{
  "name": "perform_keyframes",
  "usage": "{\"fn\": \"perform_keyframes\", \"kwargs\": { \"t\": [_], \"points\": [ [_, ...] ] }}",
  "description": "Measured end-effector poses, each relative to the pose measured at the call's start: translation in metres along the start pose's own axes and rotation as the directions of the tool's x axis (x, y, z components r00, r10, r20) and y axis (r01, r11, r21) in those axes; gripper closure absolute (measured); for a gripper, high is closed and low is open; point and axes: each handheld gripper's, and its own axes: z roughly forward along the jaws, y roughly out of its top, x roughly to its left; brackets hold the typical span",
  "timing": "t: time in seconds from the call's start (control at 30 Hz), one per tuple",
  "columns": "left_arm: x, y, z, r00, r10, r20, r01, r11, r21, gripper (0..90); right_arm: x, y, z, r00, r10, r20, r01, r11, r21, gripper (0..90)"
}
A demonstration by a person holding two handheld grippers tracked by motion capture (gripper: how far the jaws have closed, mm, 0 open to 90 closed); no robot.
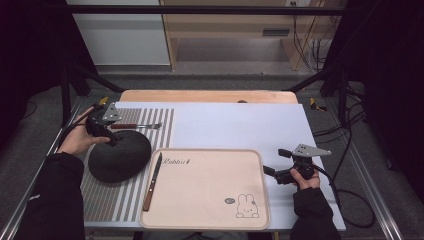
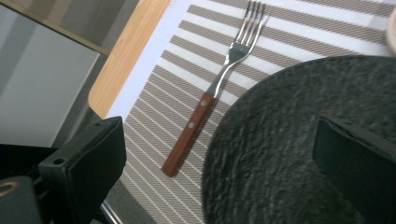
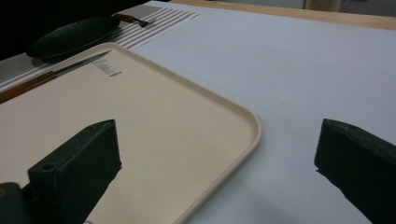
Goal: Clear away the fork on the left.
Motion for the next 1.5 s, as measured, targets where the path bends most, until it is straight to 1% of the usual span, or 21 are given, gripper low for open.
{"fn": "perform_keyframes", "kwargs": {
  "t": [0.07,0.13,0.2,0.23,0.27,0.33,0.5,0.63,0.73,0.83,0.93,1.03,1.07,1.1,1.13,1.2,1.27,1.3,1.33,1.43,1.5],
  "points": [
    [0.002,-0.001,0.002,1.0,0.006,-0.006,-0.006,0.9999,0.011,2.7,0.0,0.0,0.0,1.0,0.001,0.0,-0.001,1.0,0.0,0.4],
    [0.004,-0.002,0.006,0.9997,0.021,-0.01,-0.021,0.9998,0.002,2.7,0.0,0.0,0.0,1.0,0.0,0.0,0.0,1.0,0.002,0.4],
    [0.006,-0.003,0.009,0.9996,0.028,-0.009,-0.028,0.9996,-0.001,2.7,0.0,0.0,0.001,1.0,-0.002,0.0,0.002,1.0,0.005,0.4],
    [0.006,-0.003,0.011,0.9992,0.039,-0.008,-0.039,0.9992,0.006,3.4,0.0,0.0,0.001,1.0,-0.001,0.0,0.001,1.0,0.005,0.4],
    [0.007,-0.003,0.013,0.9983,0.057,-0.01,-0.057,0.9981,0.022,5.2,0.0,0.0,0.001,1.0,-0.001,-0.001,0.001,1.0,0.006,0.4],
    [0.009,-0.004,0.016,0.9966,0.081,-0.017,-0.08,0.9954,0.052,5.4,0.0,-0.001,0.001,1.0,0.0,0.001,0.0,1.0,0.007,0.4],
    [0.014,-0.006,0.024,0.994,0.103,-0.038,-0.101,0.9936,0.052,5.4,0.0,-0.001,0.001,1.0,-0.001,0.002,0.001,1.0,0.01,0.4],
    [0.017,-0.009,0.031,0.9881,0.141,-0.062,-0.136,0.9872,0.084,6.0,0.0,-0.001,0.002,1.0,-0.002,0.004,0.002,1.0,0.011,0.4],
    [0.019,-0.013,0.036,0.9849,0.158,-0.071,-0.151,0.9836,0.099,6.4,0.0,-0.001,0.002,1.0,-0.002,0.005,0.002,1.0,0.013,0.4],
    [0.021,-0.016,0.041,0.9787,0.192,-0.074,-0.183,0.9765,0.114,6.8,-0.001,-0.001,0.002,1.0,-0.002,0.006,0.002,1.0,0.012,0.4],
    [0.023,-0.018,0.044,0.975,0.208,-0.079,-0.198,0.9735,0.114,8.7,-0.001,-0.001,0.001,1.0,-0.001,0.007,0.001,1.0,0.013,0.4],
    [0.025,-0.021,0.048,0.9682,0.237,-0.081,-0.226,0.9661,0.126,10.4,-0.001,-0.001,0.002,1.0,-0.002,0.006,0.001,1.0,0.014,0.4],
    [0.026,-0.022,0.049,0.9677,0.238,-0.083,-0.227,0.9656,0.128,10.9,-0.001,-0.001,0.002,1.0,-0.001,0.006,0.001,1.0,0.015,0.4],
    [0.027,-0.023,0.05,0.9658,0.246,-0.082,-0.234,0.9634,0.13,11.6,-0.001,-0.002,0.002,1.0,-0.002,0.007,0.002,1.0,0.016,0.4],
    [0.027,-0.024,0.051,0.9656,0.247,-0.081,-0.236,0.9633,0.128,12.8,-0.001,-0.002,0.002,1.0,-0.001,0.007,0.001,1.0,0.016,0.4],
    [0.028,-0.025,0.052,0.9615,0.263,-0.081,-0.251,0.9587,0.134,15.4,-0.001,-0.002,0.002,1.0,-0.001,0.006,0.001,1.0,0.016,0.4],
    [0.029,-0.026,0.055,0.9586,0.274,-0.078,-0.261,0.9545,0.145,17.3,-0.001,-0.002,0.002,1.0,-0.004,0.007,0.003,1.0,0.019,0.4],
    [0.029,-0.026,0.056,0.9554,0.286,-0.072,-0.273,0.9497,0.154,17.8,-0.001,-0.002,0.003,1.0,-0.002,0.008,0.002,1.0,0.019,0.4],
    [0.029,-0.027,0.057,0.9529,0.296,-0.067,-0.283,0.9464,0.156,18.7,-0.001,-0.002,0.003,1.0,-0.002,0.008,0.001,1.0,0.02,0.4],
    [0.028,-0.027,0.06,0.9429,0.327,-0.065,-0.311,0.9339,0.176,22.6,-0.001,-0.002,0.003,1.0,-0.003,0.008,0.002,1.0,0.019,0.4],
    [0.028,-0.027,0.062,0.9376,0.341,-0.067,-0.325,0.928,0.183,24.9,-0.001,-0.002,0.003,0.9999,-0.004,0.009,0.004,1.0,0.021,0.4]
  ]
}}
